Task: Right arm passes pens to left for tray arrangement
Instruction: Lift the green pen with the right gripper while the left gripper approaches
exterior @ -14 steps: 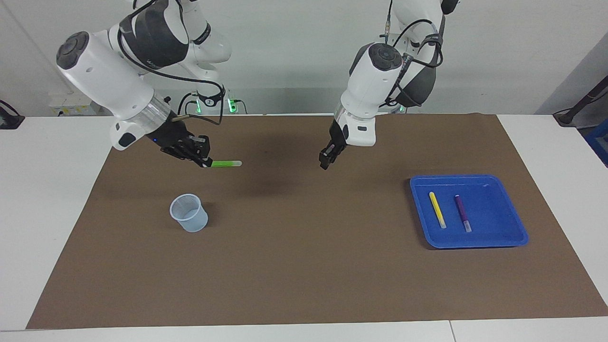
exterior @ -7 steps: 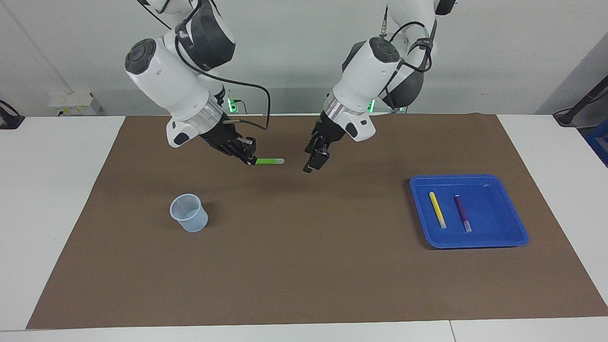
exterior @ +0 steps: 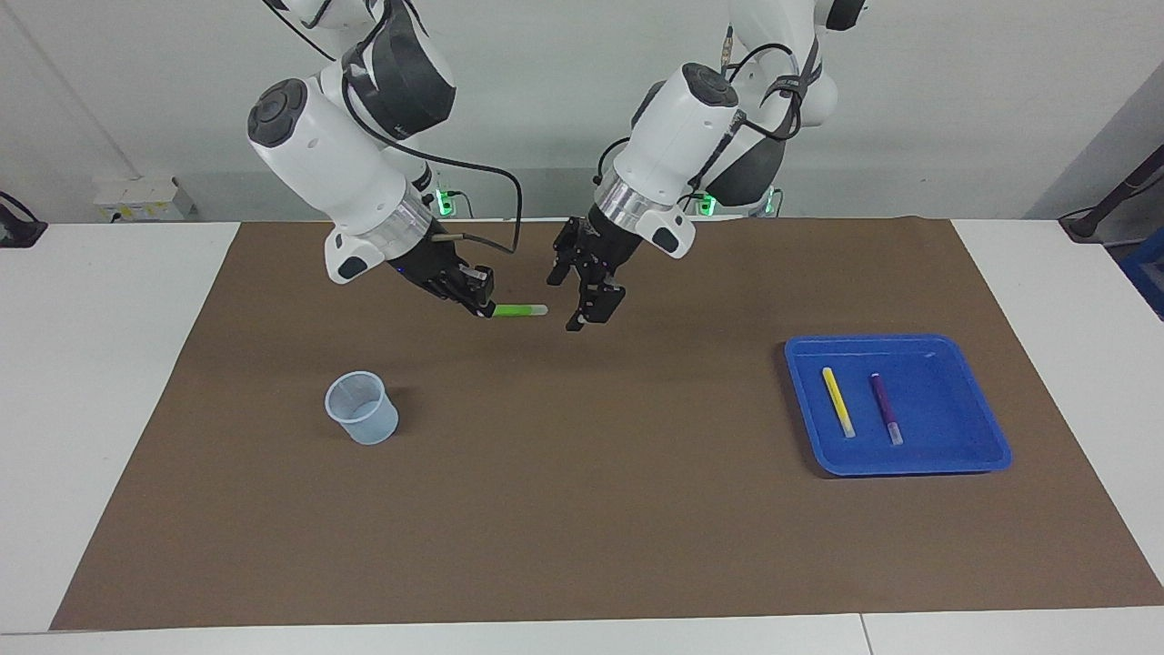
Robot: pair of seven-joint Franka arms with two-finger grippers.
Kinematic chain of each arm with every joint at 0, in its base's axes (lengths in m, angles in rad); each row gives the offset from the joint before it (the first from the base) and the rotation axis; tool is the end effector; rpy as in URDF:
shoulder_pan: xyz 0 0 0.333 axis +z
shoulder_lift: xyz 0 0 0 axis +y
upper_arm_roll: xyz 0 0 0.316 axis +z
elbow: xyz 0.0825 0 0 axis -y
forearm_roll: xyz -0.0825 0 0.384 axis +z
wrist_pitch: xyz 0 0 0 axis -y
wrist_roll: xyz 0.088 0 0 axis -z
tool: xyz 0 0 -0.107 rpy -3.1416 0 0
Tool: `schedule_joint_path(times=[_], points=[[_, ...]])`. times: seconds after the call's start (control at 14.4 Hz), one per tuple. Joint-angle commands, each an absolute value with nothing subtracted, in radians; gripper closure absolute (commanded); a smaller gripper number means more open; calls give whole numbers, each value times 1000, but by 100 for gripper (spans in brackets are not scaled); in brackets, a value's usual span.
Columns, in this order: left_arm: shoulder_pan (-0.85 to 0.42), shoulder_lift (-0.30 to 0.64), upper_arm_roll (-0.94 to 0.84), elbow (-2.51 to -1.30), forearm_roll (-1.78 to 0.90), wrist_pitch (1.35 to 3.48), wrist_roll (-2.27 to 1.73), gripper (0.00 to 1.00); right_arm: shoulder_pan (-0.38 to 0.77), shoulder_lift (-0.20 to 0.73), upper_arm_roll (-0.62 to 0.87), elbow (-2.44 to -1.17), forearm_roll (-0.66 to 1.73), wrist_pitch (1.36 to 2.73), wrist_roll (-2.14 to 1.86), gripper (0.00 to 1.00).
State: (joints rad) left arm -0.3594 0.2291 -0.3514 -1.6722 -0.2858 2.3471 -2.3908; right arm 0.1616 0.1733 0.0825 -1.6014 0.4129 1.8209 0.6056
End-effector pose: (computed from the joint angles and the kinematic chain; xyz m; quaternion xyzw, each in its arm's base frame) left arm 0.5149 -0.4214 0.5262 0.5747 0.7713 -0.1538 0.2261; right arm 0.5972 0.1788 0.5378 -0.9527 0.2217 0.0645 0.1976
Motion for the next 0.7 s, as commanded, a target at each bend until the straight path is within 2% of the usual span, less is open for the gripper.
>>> schedule_joint_path(times=[0.0, 0.28, 0.63], points=[[-429, 218, -336, -1759, -240, 2512, -2480, 2, 164, 156, 89, -1623, 445, 1819, 687, 88], [-445, 224, -336, -1787, -238, 2585, -2482, 2, 153, 158, 87, -1618, 557, 1832, 748, 88], [-440, 224, -334, -1770, -230, 2536, -2484, 13, 155, 158, 87, -1617, 558, 1835, 759, 88]])
